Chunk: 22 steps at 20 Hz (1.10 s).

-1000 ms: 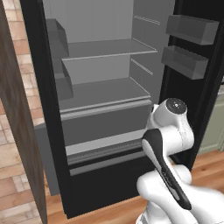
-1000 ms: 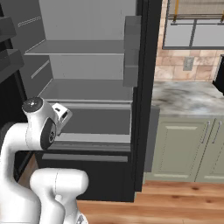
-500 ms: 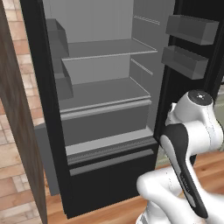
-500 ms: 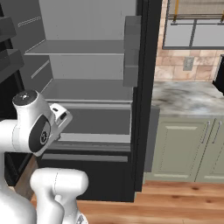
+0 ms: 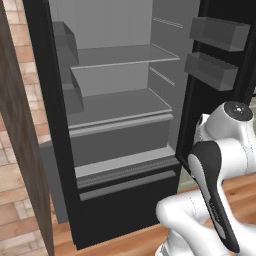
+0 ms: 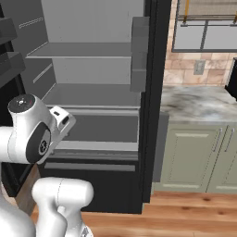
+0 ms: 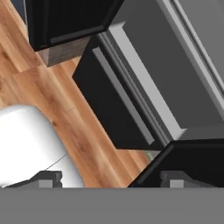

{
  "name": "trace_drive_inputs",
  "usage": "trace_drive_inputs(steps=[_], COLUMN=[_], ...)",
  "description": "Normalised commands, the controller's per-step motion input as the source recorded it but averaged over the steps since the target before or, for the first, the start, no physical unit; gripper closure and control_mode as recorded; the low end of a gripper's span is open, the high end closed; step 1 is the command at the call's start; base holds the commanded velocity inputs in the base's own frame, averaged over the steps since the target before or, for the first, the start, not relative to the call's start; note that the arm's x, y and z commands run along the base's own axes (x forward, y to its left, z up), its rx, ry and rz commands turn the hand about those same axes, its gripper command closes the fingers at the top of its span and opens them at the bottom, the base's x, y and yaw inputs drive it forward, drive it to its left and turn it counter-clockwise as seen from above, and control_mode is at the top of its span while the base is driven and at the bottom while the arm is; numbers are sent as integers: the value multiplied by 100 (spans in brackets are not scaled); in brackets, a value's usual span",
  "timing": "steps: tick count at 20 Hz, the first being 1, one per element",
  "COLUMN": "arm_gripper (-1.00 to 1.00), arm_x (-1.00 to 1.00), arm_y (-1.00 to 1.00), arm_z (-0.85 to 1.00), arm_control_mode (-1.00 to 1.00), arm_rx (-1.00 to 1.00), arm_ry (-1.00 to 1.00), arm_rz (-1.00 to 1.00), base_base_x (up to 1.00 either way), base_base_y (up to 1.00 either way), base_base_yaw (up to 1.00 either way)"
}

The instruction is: Place one of the steaks on the plate and the other in the bowl. Then place the bowl in the fridge.

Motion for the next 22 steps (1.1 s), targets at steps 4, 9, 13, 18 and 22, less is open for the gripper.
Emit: trace_drive_inputs(steps=[4, 9, 13, 18, 22], arm_gripper=[-100, -100, -100, -100, -100], arm_x=[0, -1, 0, 0, 0], arm_y=[0, 0, 0, 0, 0], arm_z=[-1, -2, 0, 0, 0], arm_control_mode=[-100, 100, 100, 100, 100], arm_rx=[0, 0, 0, 0, 0], arm_ry=[-7, -3, 0, 0, 0], arm_rz=[0, 0, 0, 0, 0], base_base_x=[0, -15, -46, -36, -24], base_base_y=[0, 0, 0, -3, -1], base_base_yaw=[0, -2, -20, -32, -44])
